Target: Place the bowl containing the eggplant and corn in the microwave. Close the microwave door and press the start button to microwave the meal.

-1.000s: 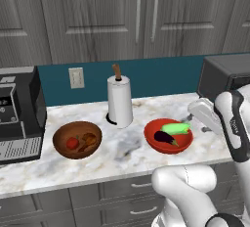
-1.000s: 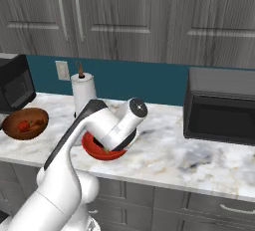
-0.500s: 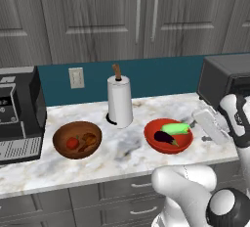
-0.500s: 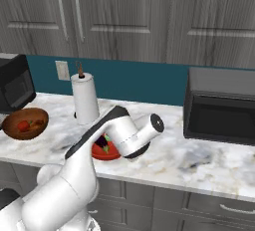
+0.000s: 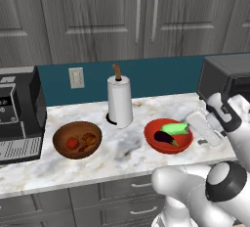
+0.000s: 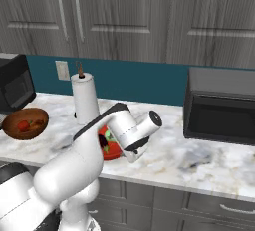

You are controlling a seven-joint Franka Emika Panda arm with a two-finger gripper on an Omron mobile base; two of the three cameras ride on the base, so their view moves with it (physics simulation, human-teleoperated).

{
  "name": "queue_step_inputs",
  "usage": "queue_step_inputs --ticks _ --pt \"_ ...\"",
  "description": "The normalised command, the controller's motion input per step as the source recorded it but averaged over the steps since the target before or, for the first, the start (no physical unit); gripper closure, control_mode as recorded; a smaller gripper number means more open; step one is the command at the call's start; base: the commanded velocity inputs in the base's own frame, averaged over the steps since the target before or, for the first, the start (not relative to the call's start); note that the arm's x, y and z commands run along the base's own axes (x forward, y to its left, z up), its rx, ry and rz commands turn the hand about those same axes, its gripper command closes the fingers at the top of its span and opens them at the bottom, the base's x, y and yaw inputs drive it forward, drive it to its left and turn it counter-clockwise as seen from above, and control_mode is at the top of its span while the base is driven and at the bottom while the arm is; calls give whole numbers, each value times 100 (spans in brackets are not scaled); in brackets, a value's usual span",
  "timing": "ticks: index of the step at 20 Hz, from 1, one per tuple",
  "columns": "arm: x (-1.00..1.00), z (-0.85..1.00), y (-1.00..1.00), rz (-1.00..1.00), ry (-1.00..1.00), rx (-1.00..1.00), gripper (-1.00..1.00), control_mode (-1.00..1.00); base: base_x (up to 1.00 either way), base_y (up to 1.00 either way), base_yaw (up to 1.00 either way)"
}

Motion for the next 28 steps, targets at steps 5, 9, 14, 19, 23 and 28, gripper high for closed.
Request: queue_step_inputs --ticks 5,9,14,19,23,28 --pt "24 -33 0 0 0 0 -100 -100 0 0 0" --pt "20 -33 0 0 0 0 -100 -100 0 0 0" --pt "22 -29 0 0 0 0 -100 -100 0 0 0" --pt "23 -30 0 0 0 0 -100 -100 0 0 0" --pt "23 -28 0 0 0 0 -100 -100 0 0 0" --pt "21 -20 5 0 0 0 100 -100 0 0 0"
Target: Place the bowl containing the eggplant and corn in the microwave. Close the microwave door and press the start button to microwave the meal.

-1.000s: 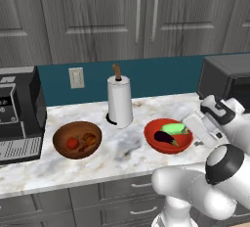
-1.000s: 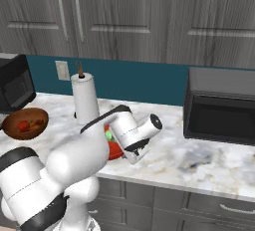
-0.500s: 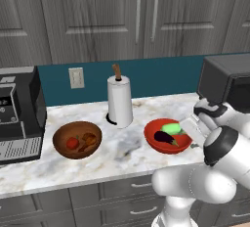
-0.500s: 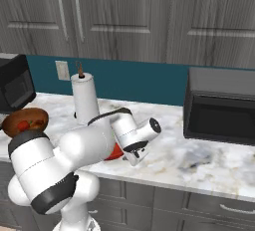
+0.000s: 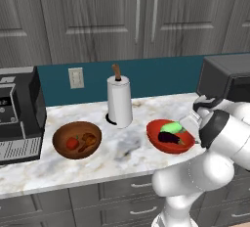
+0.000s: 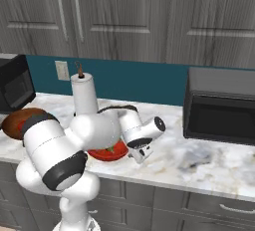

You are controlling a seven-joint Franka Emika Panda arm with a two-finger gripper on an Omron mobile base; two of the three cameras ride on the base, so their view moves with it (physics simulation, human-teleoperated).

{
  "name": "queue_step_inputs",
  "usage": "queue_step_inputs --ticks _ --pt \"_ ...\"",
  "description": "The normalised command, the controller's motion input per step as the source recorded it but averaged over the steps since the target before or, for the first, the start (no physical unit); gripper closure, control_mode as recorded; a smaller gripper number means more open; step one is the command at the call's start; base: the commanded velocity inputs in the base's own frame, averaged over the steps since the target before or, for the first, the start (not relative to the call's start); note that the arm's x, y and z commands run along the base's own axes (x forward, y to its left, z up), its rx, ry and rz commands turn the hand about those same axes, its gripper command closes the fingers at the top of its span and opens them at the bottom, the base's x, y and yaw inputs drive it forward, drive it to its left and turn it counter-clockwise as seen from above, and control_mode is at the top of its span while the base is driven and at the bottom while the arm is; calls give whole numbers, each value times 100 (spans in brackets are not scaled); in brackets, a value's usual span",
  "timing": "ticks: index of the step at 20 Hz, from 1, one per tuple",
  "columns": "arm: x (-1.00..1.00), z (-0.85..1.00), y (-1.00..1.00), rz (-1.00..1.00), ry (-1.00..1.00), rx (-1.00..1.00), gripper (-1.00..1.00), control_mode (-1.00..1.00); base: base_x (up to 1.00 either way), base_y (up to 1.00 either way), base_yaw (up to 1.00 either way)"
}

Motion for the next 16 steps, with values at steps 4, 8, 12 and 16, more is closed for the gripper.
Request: queue_step_inputs --ticks 4,8,12,16 --pt "2 -1 53 0 0 -11 100 -100 0 0 0" --pt "0 0 19 0 0 -3 100 -100 0 0 0" --pt "-2 6 0 0 0 0 100 -100 0 0 0" --pt "-26 52 0 -1 0 0 100 -100 0 0 0"
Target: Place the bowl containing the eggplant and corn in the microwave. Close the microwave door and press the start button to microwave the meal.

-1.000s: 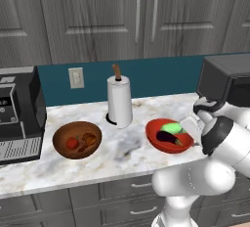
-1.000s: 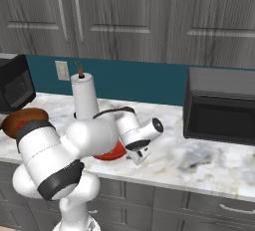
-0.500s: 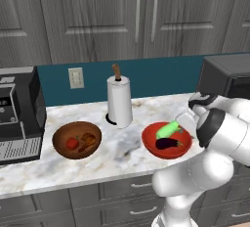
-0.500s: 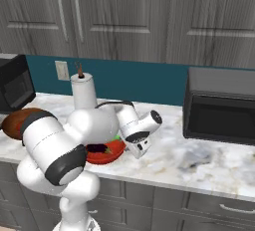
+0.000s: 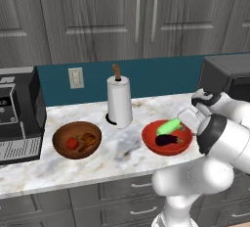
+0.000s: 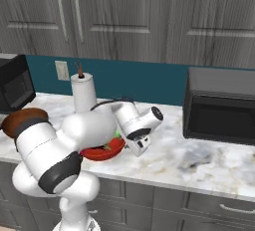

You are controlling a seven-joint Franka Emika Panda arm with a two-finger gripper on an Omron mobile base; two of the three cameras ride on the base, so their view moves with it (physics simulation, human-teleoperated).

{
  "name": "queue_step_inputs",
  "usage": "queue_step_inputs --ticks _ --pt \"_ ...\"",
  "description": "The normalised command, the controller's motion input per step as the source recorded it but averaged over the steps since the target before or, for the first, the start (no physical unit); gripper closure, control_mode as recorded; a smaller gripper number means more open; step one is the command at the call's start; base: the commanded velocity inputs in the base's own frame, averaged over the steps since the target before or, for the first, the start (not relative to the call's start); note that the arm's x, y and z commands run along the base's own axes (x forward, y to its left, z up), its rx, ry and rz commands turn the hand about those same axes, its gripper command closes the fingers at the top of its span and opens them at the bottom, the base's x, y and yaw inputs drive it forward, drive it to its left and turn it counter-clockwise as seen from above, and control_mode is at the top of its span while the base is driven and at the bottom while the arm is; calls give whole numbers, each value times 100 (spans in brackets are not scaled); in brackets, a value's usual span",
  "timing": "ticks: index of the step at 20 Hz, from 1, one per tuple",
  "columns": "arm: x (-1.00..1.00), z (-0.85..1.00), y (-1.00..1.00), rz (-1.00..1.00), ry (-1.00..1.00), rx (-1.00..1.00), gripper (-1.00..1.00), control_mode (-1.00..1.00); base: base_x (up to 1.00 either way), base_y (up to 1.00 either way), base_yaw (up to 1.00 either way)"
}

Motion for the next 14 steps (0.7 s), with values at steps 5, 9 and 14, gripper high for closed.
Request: queue_step_inputs --ticks 5,9,14 --pt "-48 59 -1 -2 -2 0 100 -100 0 0 0" --pt "-66 86 0 0 -11 3 100 -100 0 0 0" --pt "-77 77 0 0 -25 0 100 -100 0 0 0"
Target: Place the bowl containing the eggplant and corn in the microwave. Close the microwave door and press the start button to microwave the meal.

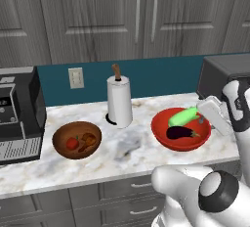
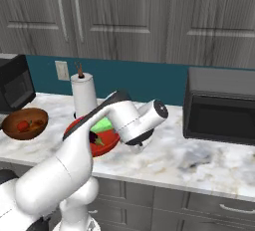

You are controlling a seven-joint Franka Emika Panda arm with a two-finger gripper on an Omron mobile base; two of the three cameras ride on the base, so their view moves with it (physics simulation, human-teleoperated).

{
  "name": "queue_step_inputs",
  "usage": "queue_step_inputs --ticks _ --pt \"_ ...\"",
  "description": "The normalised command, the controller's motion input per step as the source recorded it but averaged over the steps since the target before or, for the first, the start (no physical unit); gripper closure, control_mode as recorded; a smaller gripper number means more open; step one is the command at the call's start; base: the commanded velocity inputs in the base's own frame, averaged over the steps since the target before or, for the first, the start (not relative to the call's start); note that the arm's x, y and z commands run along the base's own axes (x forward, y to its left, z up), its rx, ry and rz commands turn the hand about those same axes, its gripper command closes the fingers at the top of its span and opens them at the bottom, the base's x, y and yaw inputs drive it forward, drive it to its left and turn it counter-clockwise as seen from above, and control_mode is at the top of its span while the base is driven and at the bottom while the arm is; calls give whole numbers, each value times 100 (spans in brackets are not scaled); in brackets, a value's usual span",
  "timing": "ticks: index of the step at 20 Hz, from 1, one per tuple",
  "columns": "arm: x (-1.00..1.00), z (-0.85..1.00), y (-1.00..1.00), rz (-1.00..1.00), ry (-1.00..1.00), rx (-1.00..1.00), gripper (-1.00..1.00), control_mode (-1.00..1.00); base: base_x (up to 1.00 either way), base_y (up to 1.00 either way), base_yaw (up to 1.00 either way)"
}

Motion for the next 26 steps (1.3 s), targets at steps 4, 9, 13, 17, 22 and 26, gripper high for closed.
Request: queue_step_inputs --ticks 4,9,13,17,22,26 --pt "-51 60 0 0 -13 0 100 -100 0 0 0" --pt "-41 53 0 0 -3 0 100 -100 0 0 0" --pt "-21 32 6 0 0 0 100 -100 0 0 0" --pt "-19 26 2 0 0 0 100 -100 0 0 0" --pt "-5 8 3 0 0 0 100 100 0 6 0" --pt "0 0 0 0 0 0 100 100 10 2 0"
